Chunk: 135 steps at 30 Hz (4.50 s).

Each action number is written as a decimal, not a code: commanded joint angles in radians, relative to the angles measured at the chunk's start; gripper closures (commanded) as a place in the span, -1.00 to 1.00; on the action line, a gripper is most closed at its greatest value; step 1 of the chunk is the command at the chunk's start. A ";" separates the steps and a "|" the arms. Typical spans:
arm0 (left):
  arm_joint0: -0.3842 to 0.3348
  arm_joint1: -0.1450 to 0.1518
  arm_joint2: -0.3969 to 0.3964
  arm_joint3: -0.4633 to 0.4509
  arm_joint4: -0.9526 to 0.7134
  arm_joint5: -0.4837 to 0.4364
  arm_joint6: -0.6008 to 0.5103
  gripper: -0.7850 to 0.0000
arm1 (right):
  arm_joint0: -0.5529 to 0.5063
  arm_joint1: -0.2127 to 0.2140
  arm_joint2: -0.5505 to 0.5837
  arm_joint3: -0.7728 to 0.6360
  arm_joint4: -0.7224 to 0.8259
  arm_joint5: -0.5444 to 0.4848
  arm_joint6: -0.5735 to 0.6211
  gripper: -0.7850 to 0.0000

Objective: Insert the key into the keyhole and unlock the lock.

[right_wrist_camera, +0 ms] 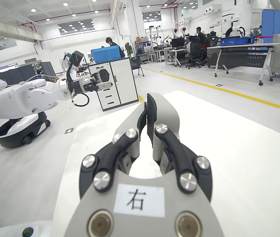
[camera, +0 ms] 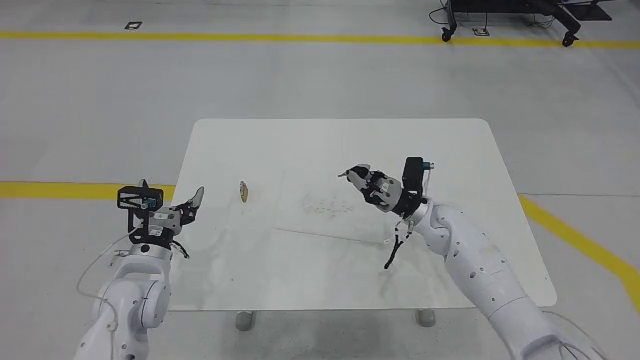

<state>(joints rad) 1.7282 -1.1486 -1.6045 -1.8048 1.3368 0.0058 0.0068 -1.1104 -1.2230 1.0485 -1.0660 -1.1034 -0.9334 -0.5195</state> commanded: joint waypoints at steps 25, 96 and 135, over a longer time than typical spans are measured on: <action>-0.235 0.005 0.005 0.096 -1.230 -0.410 -0.637 -1.00 | 0.000 0.000 0.000 0.000 0.000 -0.001 0.000 1.00; -0.528 -0.011 0.329 0.575 -1.668 -0.572 -1.068 1.00 | 0.194 -0.170 -0.352 0.254 1.337 -0.079 1.042 -1.00; -0.564 0.015 0.399 0.565 -1.587 -0.551 -1.228 1.00 | 0.114 -0.068 -0.227 0.090 1.535 0.302 1.570 0.15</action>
<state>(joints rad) 1.1647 -1.1340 -1.2078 -1.2394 -0.2500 -0.5442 -1.2199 -0.9949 -1.2913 0.8218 -0.9722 0.4318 -0.6329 1.0486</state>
